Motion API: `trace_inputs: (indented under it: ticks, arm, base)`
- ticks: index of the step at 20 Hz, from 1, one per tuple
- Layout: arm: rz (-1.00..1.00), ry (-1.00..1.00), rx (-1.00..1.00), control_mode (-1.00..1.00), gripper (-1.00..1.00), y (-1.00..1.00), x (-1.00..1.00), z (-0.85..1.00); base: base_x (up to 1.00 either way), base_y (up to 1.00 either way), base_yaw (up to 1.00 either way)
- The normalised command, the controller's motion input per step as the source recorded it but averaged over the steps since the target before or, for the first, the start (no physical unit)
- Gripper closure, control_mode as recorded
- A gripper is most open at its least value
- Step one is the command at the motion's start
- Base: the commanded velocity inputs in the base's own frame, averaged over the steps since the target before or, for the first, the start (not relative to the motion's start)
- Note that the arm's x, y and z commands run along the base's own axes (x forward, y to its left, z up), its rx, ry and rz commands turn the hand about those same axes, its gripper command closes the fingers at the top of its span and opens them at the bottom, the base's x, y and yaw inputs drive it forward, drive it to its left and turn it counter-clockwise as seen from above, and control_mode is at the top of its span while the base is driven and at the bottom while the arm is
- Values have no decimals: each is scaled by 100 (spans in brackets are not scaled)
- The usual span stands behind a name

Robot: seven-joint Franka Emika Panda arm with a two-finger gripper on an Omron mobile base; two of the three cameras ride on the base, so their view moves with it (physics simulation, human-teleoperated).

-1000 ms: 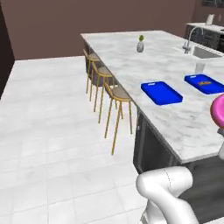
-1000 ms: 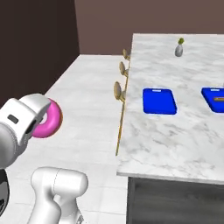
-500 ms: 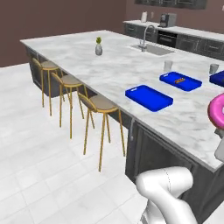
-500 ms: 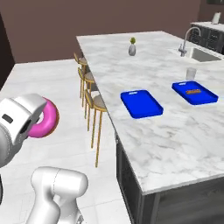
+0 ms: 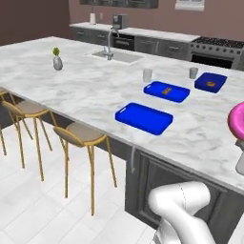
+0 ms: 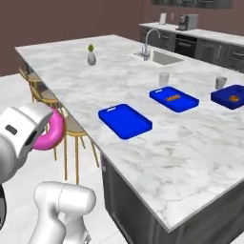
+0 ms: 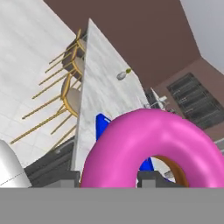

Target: Take the donut and cupcake from the fridge and place them on the empty tray on the dining counter.

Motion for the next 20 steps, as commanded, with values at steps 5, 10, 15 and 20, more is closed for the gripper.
trace_inputs:
  ticks: [5, 10, 15, 20]
  arm:
    - [0, 0, 0, 100, 100, 0, 0, 0]
    - [0, 0, 0, 100, 100, 0, 0, 0]
    - [0, 0, 0, 100, 100, 0, 0, 0]
    - [0, 0, 0, 100, 100, 0, 0, 0]
  base:
    - [62, 73, -54]
    - [65, 76, -51]
    - [60, 37, -34]
    - [53, -28, 0]
